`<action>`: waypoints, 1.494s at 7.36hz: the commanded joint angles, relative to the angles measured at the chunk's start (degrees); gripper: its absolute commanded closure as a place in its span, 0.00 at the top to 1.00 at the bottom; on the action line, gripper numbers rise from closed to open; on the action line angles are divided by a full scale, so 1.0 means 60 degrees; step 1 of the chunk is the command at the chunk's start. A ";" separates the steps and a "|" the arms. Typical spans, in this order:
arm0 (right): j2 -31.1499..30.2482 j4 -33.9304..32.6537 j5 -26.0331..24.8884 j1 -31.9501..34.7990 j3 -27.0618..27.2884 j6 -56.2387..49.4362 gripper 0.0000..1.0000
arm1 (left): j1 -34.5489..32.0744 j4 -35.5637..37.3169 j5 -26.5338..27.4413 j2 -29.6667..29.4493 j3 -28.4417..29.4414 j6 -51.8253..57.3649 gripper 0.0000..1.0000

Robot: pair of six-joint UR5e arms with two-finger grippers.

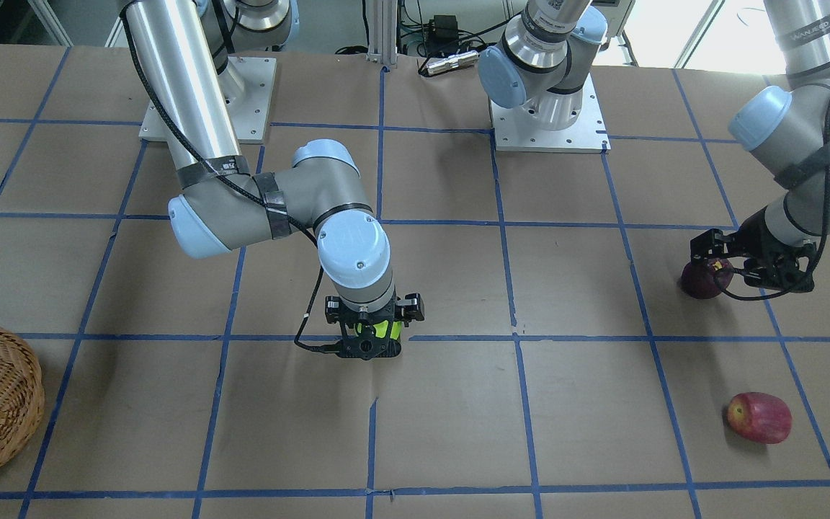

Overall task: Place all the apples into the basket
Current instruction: 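Carry the green apple to the basket while left grasps the red apple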

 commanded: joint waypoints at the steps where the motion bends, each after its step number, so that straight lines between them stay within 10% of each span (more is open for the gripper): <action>1: 0.0054 0.0002 -0.0049 -0.0042 -0.0111 -0.0116 0.31 | 0.0135 0.0204 0.0002 -0.0296 -0.0174 -0.0001 1.00; 5: -0.0925 0.2336 -0.1143 -0.2477 -0.1719 -0.3293 0.03 | 0.0135 0.0773 -0.0086 -0.0985 -0.0130 -0.0118 1.00; 8: -0.1365 0.3276 -0.1454 -0.5378 -0.1958 -0.7194 0.01 | -0.0010 0.0616 -0.0057 -0.0870 -0.0013 -0.0147 0.21; 11: -0.0304 0.2077 -0.1661 -0.8124 -0.2234 -1.2584 0.00 | -0.1819 -0.2492 -0.0478 -0.0518 0.1883 -0.3209 0.16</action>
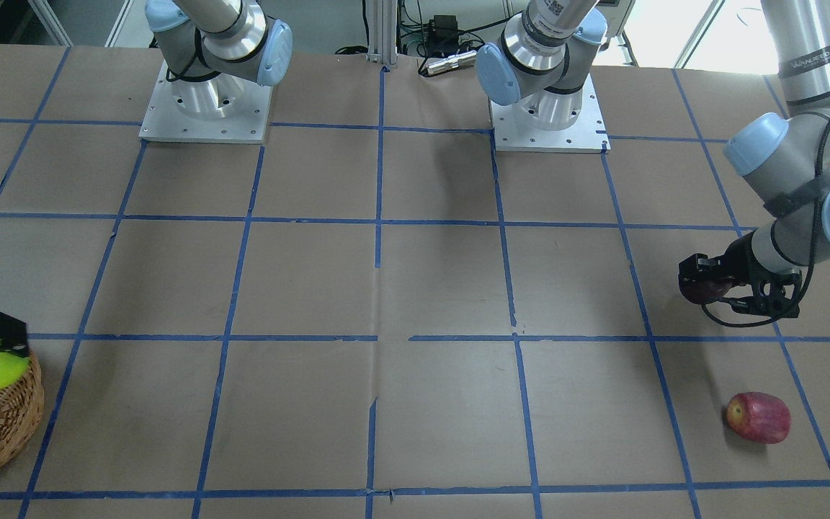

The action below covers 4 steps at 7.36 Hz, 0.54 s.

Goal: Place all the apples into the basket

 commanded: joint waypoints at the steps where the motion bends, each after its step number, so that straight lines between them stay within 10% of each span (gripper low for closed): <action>1: 0.1006 -0.1143 -0.0016 -0.1124 -0.0434 -0.2933 0.07 | -0.1798 -0.1924 -0.0873 0.0222 0.1154 -0.3328 0.16; 4: 0.1156 -0.1220 0.0160 -0.1375 -0.0524 -0.2972 1.00 | -0.5469 -0.0707 -0.2487 -0.0083 0.1143 -0.9550 0.16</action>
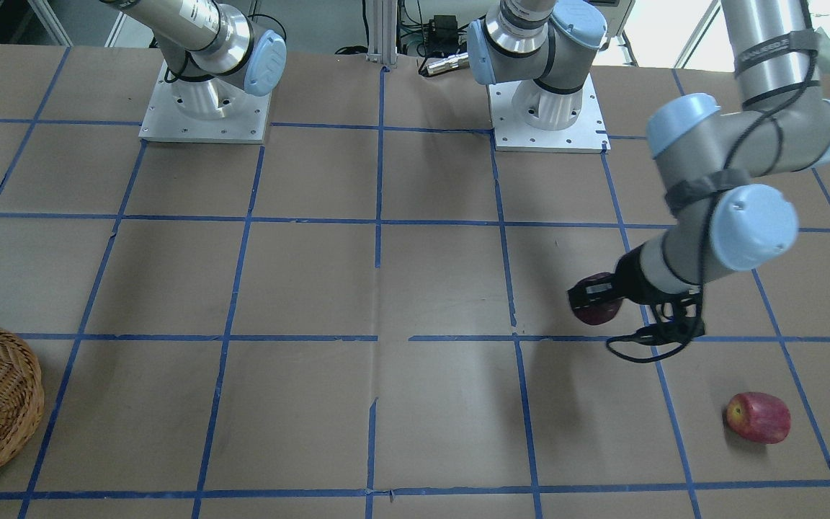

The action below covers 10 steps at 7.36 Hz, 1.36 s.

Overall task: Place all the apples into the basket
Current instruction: 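Carry the dark red apple to the table center with the left gripper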

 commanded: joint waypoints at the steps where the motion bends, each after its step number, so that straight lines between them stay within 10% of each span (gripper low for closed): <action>1: -0.0038 0.0074 0.0030 -0.0002 -0.0102 0.0085 1.00 | -0.3001 0.1339 -0.0476 -0.0340 -0.0065 -0.3657 0.16; 6: -0.1195 0.1490 0.0015 0.1796 -0.0147 0.1680 1.00 | -0.4435 0.3278 -0.0710 -0.1659 -0.0022 -0.4675 0.26; 7: -0.1429 0.2511 0.0073 0.2193 -0.0132 0.3177 1.00 | -0.4421 0.3366 -0.0725 -0.1733 0.0109 -0.5084 0.91; 10: -0.1636 0.2741 0.1070 0.2955 -0.0044 0.5369 1.00 | -0.3606 0.3265 -0.1422 -0.1311 0.0271 -0.5557 1.00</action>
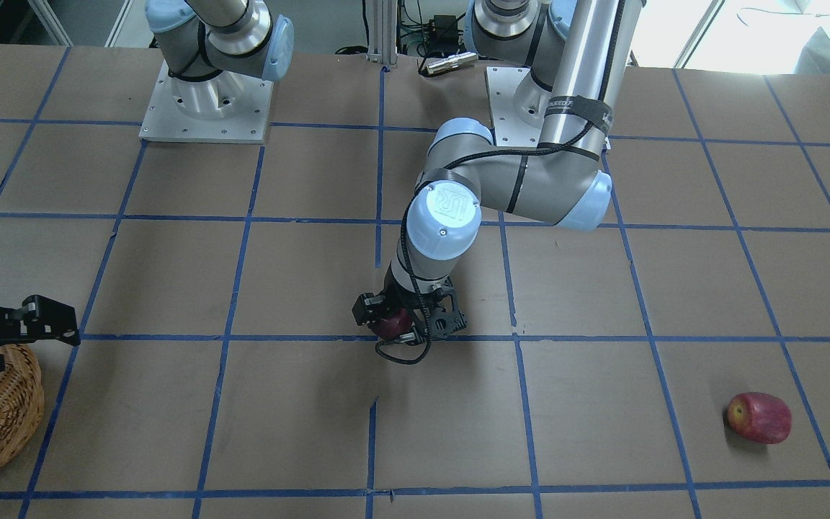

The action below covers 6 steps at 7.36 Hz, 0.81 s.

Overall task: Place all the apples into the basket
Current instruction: 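Release the red apple and move the left gripper to the other red apple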

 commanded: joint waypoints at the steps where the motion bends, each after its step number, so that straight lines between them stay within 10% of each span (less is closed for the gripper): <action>1: -0.0055 0.0076 0.0144 0.1056 0.0076 0.1969 1.00 | 0.0974 -0.0841 -0.0649 0.0645 0.0399 0.0014 1.00; 6: 0.0018 -0.1065 0.0304 0.5347 0.1028 0.7432 1.00 | 0.4455 -0.3529 0.1238 0.1426 0.1382 0.6797 1.00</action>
